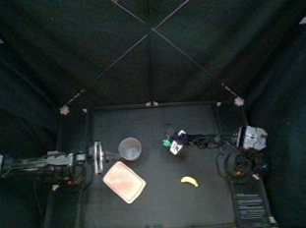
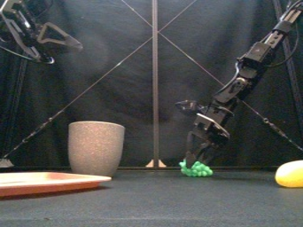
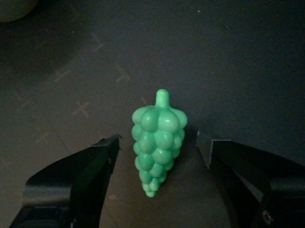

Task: Pick the green grapes then place it in the grey bowl
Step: Pick the green grapes

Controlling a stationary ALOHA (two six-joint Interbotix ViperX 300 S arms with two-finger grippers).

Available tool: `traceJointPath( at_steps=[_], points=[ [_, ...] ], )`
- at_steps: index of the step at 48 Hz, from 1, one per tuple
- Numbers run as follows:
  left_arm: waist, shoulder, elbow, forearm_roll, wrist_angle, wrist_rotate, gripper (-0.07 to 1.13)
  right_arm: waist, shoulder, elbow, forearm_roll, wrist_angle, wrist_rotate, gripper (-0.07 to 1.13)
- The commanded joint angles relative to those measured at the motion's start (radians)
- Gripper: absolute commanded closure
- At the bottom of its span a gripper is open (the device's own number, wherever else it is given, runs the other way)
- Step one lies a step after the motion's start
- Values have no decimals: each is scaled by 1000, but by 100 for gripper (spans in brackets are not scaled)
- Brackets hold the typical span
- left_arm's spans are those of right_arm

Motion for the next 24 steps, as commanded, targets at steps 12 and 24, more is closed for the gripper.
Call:
traceJointPath(
  at_steps=[12, 24],
  points=[
    [-2, 3, -12, -8, -11, 3, 89, 3, -11, -9, 17, -2, 0, 16],
    [-2, 3, -11, -8, -11, 3, 89, 11, -14, -18, 15, -2, 0, 36]
  ],
)
